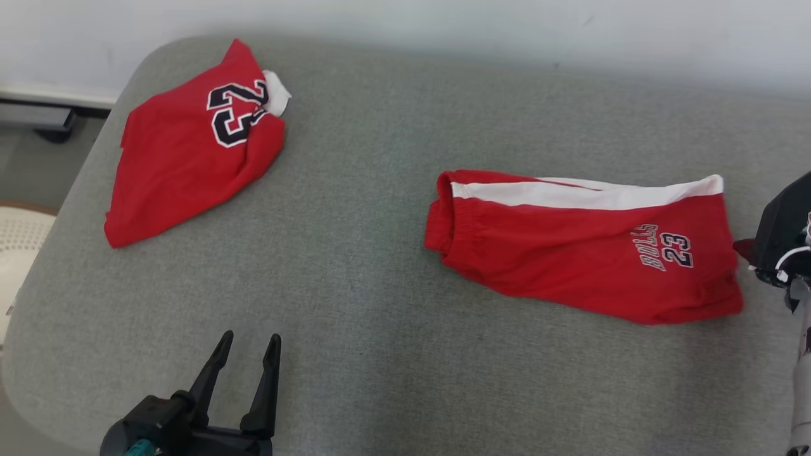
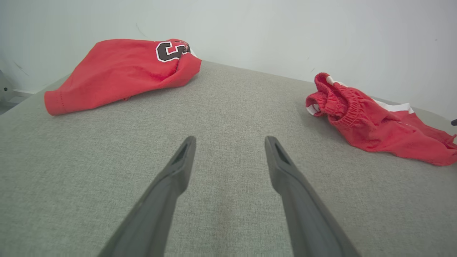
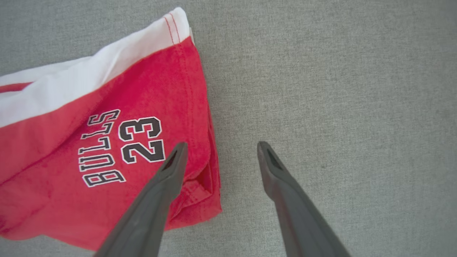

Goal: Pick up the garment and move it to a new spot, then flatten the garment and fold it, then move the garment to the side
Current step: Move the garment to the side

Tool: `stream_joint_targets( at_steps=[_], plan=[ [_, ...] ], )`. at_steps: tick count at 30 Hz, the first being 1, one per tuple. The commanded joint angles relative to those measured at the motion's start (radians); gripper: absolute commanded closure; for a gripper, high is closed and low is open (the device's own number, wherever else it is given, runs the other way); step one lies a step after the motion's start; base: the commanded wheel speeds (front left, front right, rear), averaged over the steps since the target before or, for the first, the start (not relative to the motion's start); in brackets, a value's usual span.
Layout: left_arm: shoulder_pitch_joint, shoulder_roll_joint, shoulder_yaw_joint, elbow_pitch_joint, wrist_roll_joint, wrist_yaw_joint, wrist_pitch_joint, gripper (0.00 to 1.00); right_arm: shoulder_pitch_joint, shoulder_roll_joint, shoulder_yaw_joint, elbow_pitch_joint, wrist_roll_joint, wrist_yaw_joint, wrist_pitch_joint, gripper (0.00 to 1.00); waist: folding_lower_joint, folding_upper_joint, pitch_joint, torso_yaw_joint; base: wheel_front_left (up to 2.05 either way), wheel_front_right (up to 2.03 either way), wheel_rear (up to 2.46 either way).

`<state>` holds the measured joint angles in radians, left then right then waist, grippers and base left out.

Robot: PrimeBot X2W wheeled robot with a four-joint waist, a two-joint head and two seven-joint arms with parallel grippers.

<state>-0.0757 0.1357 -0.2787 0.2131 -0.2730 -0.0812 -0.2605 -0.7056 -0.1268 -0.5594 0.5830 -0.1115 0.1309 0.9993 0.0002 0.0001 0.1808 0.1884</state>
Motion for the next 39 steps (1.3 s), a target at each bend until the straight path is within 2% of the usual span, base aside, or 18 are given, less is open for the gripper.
stream_joint_targets(
  at_steps=[1, 14, 26, 27, 28, 29, 30, 31, 32, 39],
  plan=[
    [-0.013, 0.001, 0.001, -0.004, 0.005, -0.004, -0.007, 0.00, -0.020, 0.010, -0.027, -0.002, -0.031, 0.000, 0.007, 0.00, -0.0002, -0.0001, 0.036, 0.035, 0.00, 0.00, 0.00],
    [-0.026, -0.001, -0.012, -0.015, 0.014, -0.020, -0.007, 0.00, -0.045, 0.046, -0.176, -0.044, -0.178, 0.000, 0.058, 0.00, -0.0002, -0.0001, 0.086, 0.095, 0.00, 0.00, 0.00],
    [-0.036, -0.002, -0.017, -0.013, 0.023, -0.023, -0.007, 0.00, -0.055, 0.074, -0.214, -0.036, -0.185, 0.000, 0.086, 0.00, -0.0002, -0.0001, 0.107, 0.102, 0.00, 0.00, 0.00],
    [-0.037, -0.002, -0.017, -0.013, 0.023, -0.024, -0.007, 0.00, -0.056, 0.075, -0.214, -0.036, -0.186, 0.000, 0.087, 0.09, -0.0002, -0.0001, 0.108, 0.103, 0.00, 0.00, 0.00],
    [-0.037, -0.002, -0.017, -0.012, 0.023, -0.021, -0.007, 0.00, -0.058, 0.077, -0.213, -0.034, -0.183, 0.000, 0.088, 0.25, -0.0002, -0.0001, 0.110, 0.102, 0.00, 0.00, 0.00],
    [-0.038, -0.002, -0.017, -0.012, 0.023, -0.021, -0.007, 0.00, -0.061, 0.078, -0.211, -0.032, -0.180, 0.000, 0.091, 0.49, -0.0002, -0.0001, 0.111, 0.102, 0.00, 0.00, 0.00],
    [-0.039, -0.003, -0.017, -0.011, 0.023, -0.021, -0.007, 0.00, -0.063, 0.078, -0.208, -0.032, -0.178, 0.000, 0.092, 0.62, -0.0002, -0.0001, 0.113, 0.101, 0.00, 0.00, 0.00],
    [-0.041, -0.004, -0.017, -0.010, 0.023, -0.021, -0.007, 0.00, -0.065, 0.078, -0.205, -0.032, -0.174, 0.000, 0.091, 0.88, -0.0002, -0.0001, 0.114, 0.100, 0.00, 0.00, 0.00],
    [-0.044, -0.004, -0.016, -0.009, 0.023, -0.021, -0.007, 0.00, -0.066, 0.077, -0.200, -0.034, -0.173, 0.000, 0.087, 1.00, -0.0002, -0.0001, 0.115, 0.099, 0.00, 0.00, 0.00],
    [-0.051, -0.009, -0.010, -0.004, 0.022, -0.020, -0.007, 0.00, -0.059, 0.073, -0.181, -0.056, -0.170, 0.000, 0.071, 1.00, -0.0002, -0.0001, 0.110, 0.088, 0.00, 0.00, 0.00]
  ],
)
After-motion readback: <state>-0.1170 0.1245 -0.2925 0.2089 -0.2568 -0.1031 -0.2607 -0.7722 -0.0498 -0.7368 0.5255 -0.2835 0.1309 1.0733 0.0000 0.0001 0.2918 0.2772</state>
